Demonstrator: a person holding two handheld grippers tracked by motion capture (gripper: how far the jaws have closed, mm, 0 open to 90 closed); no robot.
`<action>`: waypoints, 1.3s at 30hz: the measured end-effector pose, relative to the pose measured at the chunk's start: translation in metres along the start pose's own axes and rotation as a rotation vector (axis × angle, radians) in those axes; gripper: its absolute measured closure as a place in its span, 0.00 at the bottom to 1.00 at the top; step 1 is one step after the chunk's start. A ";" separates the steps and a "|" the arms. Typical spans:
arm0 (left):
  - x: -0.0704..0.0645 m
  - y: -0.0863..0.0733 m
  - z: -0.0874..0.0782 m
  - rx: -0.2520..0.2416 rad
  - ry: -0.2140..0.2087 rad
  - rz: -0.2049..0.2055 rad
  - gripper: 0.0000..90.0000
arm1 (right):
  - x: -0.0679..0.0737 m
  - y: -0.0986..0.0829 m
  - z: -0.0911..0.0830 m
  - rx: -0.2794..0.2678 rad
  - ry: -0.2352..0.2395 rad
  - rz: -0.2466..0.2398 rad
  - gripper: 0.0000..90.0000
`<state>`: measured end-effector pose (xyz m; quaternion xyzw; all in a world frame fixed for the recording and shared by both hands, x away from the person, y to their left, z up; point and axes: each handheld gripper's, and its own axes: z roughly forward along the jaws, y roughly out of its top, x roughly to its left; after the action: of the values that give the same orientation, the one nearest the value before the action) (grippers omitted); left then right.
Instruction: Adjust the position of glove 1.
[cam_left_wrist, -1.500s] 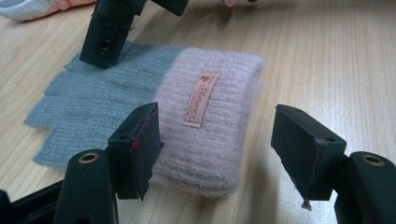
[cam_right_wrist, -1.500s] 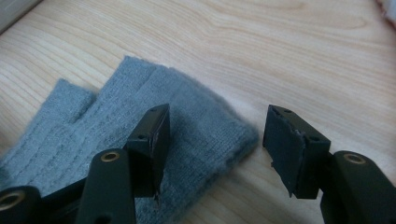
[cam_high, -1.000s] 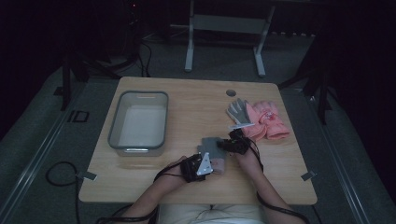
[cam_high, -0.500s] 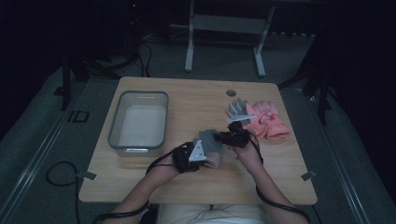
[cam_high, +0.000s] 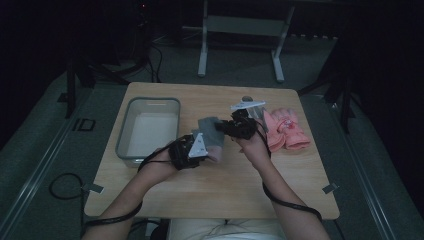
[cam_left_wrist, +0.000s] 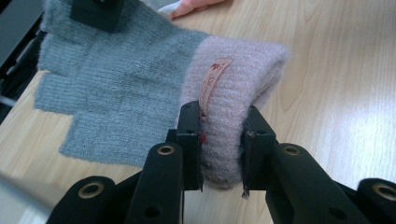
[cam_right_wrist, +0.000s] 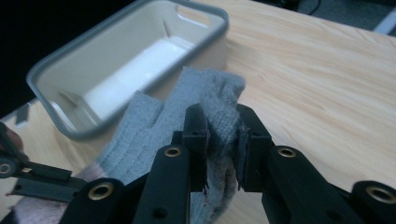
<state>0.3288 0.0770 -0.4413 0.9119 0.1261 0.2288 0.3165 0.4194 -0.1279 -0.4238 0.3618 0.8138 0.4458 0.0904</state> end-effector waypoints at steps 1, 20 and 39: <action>0.002 -0.001 -0.003 0.011 0.008 0.004 0.81 | 0.002 0.004 0.002 0.000 0.004 -0.003 0.85; 0.035 -0.043 -0.052 0.096 0.084 -0.048 0.82 | 0.051 0.055 0.048 -0.006 0.083 -0.059 0.85; 0.065 -0.098 -0.052 0.201 0.115 -0.123 0.82 | 0.081 0.078 0.125 0.047 0.112 -0.086 0.85</action>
<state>0.3504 0.2042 -0.4455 0.9149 0.2220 0.2472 0.2292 0.4590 0.0355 -0.4215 0.3030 0.8425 0.4419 0.0553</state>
